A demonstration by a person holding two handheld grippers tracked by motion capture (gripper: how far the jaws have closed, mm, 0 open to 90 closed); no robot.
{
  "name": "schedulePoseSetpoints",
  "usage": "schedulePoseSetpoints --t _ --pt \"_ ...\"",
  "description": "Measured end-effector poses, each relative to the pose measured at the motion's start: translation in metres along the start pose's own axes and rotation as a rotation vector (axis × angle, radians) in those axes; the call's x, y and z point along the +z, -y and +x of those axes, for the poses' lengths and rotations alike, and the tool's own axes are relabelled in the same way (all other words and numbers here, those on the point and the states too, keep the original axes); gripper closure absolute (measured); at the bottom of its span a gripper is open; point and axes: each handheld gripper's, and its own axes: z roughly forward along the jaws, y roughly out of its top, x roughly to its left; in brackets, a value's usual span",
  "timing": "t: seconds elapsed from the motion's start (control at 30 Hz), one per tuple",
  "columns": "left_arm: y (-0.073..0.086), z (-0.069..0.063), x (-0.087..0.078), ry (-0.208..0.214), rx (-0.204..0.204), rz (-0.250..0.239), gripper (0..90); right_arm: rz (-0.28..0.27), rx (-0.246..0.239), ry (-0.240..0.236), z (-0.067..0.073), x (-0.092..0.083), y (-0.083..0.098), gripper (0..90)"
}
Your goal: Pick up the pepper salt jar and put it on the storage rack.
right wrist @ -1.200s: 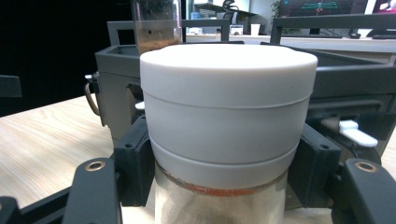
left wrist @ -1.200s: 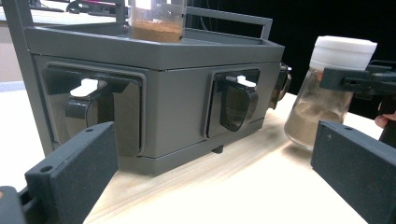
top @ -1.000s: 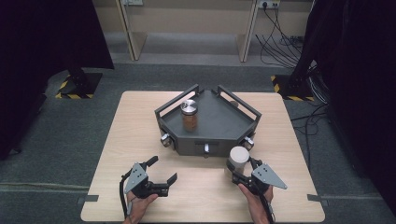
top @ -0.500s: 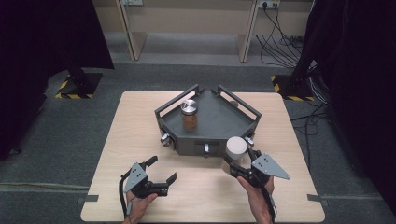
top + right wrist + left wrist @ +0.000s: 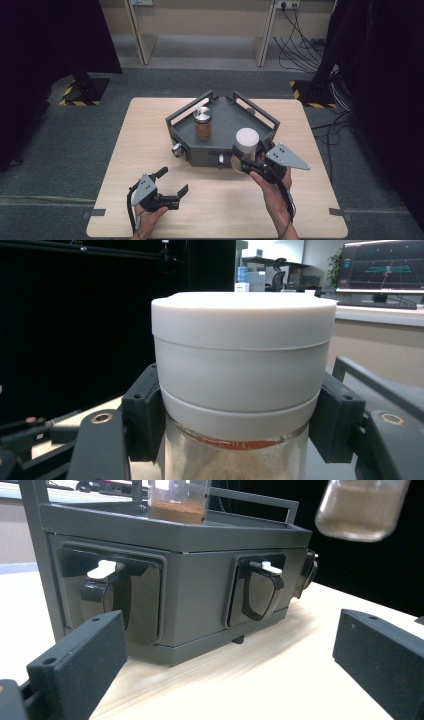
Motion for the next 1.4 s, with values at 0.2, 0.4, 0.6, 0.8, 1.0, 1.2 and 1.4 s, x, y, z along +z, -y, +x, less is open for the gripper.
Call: schedulePoseSetpoints --t 0.2,0.4,0.6,0.8,1.0,1.2,1.4 --pt "0.0 0.0 0.0 0.002 -0.003 -0.002 0.2 0.004 -0.007 0.025 -0.003 0.02 -0.017 35.3" --pt "0.0 0.001 0.0 0.005 -0.002 -0.001 0.2 0.007 -0.012 0.059 -0.003 0.04 -0.023 35.3" --pt "0.001 0.001 -0.001 0.005 -0.007 -0.005 0.2 0.017 -0.015 0.101 -0.003 0.062 -0.022 35.2" --pt "0.001 0.001 -0.001 0.007 -0.011 -0.003 0.2 0.036 -0.008 0.155 -0.005 0.082 -0.019 35.2" --pt "0.002 0.002 -0.001 0.009 -0.02 -0.003 0.2 0.062 -0.002 0.201 -0.005 0.1 -0.017 35.2" --pt "0.002 0.002 -0.002 0.009 -0.021 -0.004 0.2 0.071 -0.012 0.225 -0.004 0.11 -0.015 35.2" --pt "0.002 0.003 -0.002 0.008 -0.024 -0.006 0.2 0.08 -0.009 0.235 -0.005 0.115 -0.013 35.1"
